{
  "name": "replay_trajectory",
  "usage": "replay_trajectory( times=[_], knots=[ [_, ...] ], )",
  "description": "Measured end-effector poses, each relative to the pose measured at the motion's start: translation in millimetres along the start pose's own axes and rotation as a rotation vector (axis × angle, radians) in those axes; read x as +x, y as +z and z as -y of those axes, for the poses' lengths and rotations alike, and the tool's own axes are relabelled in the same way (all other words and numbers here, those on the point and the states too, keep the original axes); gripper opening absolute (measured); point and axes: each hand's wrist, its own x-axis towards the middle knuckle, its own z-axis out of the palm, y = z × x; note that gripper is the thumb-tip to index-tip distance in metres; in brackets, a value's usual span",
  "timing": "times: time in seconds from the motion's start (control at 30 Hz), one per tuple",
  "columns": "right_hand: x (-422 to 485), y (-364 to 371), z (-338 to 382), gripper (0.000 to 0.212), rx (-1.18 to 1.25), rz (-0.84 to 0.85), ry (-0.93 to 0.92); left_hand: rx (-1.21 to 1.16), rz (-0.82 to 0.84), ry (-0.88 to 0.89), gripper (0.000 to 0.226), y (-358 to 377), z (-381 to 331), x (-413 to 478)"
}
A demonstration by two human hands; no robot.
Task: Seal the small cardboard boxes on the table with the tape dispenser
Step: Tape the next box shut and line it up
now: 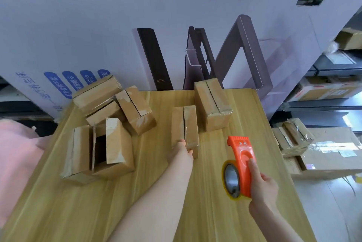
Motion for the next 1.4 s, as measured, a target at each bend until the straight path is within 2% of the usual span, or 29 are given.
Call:
replay_trajectory(
  times=[0.07,0.23,0.47,0.73,0.87,0.97,1.13,1.2,1.3,1.4],
  knots=[
    [18.8,5.8,2.2,0.046,-0.009,0.02,0.008,0.005,0.004,-0.001,0.022,25.8,-4.5,7.0],
    [58.1,15.8,9.5,0.047,-0.015,0.058,0.046,-0.046,-0.002,0.027,0.03,80.1,-6.4,19.7],
    [94.7,24.1,22.8,0.046,-0.017,0.076,0.046,-0.026,-0.025,0.035,0.033,118.1,-20.6,40.4],
    [99.6,31.8,24.9,0.042,-0.021,0.134,0.034,0.062,0.013,0.017,0.047,105.4,-22.1,26.5],
    [84.6,46.4,20.1,0.043,-0.034,0.191,0.035,0.216,0.028,0.064,0.03,76.3,-16.2,16.8],
    [66.2,65.0,16.2,0.048,-0.058,0.256,0.063,0.282,-0.083,0.241,0.023,41.8,-23.8,23.2],
    [35.0,95.3,10.7,0.045,-0.044,0.342,0.049,0.675,-0.337,0.875,0.035,-12.9,-85.7,30.9],
    [24.3,101.9,6.8,0.044,-0.039,0.348,0.044,0.798,-0.401,1.034,0.042,-24.9,-112.5,37.2],
    [11.0,104.5,-3.4,0.044,-0.044,0.319,0.051,0.926,-0.482,1.064,0.069,-26.9,-145.6,57.0],
    [-3.9,102.4,-13.6,0.045,-0.049,0.257,0.053,0.993,-0.538,0.887,0.097,-12.1,-171.7,80.0]
  ],
)
